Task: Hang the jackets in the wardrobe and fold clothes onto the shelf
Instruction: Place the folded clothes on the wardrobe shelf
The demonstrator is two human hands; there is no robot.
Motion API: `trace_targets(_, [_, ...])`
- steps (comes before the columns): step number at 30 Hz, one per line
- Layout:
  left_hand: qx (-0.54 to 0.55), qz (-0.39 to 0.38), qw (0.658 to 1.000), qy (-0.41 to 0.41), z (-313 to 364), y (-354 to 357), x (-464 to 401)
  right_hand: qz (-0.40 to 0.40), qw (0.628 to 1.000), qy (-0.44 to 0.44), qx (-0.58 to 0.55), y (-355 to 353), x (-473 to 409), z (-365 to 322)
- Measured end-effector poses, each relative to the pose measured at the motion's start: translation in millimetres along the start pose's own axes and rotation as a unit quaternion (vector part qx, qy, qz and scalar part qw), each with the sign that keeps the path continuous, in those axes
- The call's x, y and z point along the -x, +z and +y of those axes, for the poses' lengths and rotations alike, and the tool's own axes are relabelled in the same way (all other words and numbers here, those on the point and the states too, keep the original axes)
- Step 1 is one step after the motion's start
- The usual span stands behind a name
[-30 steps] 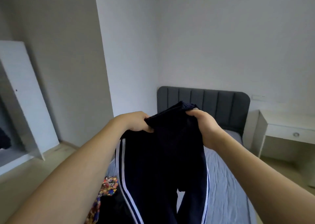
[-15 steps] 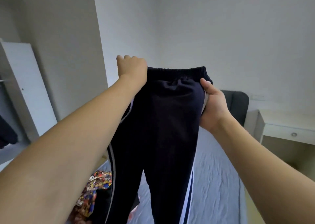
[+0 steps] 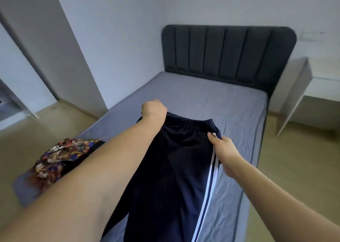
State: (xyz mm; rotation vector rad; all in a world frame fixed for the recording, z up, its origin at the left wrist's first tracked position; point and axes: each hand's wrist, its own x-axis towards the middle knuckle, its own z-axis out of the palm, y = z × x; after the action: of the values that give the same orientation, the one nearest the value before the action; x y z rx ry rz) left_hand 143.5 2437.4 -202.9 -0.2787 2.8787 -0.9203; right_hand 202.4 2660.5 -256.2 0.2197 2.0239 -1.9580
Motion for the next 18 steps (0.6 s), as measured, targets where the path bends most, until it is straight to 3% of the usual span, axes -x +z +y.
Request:
trace_targets(3, [0.049, -0.009, 0.999, 0.016, 107, 65, -71, 0.041, 0.995, 0.037, 0.078, -48, -111, 83])
trace_targets(8, [0.157, 0.085, 0.983, 0.038, 267, 154, -161, 0.138, 0.952, 0.032, 0.271, -118, -257, 203])
trace_targets(10, [0.249, 0.032, 0.968, 0.024, 319, 201, -171, 0.123, 0.910, 0.005, 0.397, -122, -290, 261])
trace_targets(13, [0.279, -0.119, 0.952, 0.048, 380, 297, -161, 0.011, 0.841, -0.056, 0.537, -106, -316, 353])
trace_targets(16, [0.296, -0.271, 0.916, 0.018, 412, 393, -138, -0.104, 0.786, -0.096, 0.602, -84, -346, 427])
trace_targets(18, [0.317, -0.322, 0.891, -0.037, 425, 445, -127, -0.121, 0.760, -0.123, 0.627, -76, -376, 461])
